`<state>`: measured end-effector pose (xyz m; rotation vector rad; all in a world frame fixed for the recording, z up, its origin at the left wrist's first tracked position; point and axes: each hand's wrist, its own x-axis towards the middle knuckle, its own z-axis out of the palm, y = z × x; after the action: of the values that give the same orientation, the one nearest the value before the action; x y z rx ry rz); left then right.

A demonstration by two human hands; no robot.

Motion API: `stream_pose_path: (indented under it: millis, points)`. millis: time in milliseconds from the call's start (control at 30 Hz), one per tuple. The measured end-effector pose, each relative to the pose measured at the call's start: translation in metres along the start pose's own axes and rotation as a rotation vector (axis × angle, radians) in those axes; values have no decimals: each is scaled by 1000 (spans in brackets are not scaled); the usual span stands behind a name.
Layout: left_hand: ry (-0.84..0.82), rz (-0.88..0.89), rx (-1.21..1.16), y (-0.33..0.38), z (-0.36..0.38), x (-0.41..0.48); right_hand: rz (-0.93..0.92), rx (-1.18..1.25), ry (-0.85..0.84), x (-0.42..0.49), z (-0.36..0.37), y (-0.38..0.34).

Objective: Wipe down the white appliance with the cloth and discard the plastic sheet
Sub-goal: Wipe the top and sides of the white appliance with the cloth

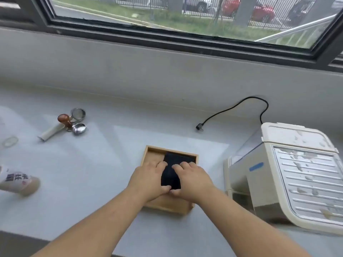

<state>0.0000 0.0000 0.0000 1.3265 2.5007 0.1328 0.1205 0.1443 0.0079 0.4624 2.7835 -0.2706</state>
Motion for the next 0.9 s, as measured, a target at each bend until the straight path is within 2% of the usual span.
stream_pose_path:
  millis: [167, 400, 667, 900]
  points:
    - [-85, -18, 20, -5, 16, 2, 10, -38, -31, 10, 21, -10]
    - [-70, -5, -26, -10, 22, 2, 47, 17, 24, 18, 21, -16]
    - [33, -8, -115, -6, -13, 4, 57, 296, 209, 3, -35, -27]
    - [6, -103, -248, -1, -67, 8, 103, 380, 381, -26, -99, -22]
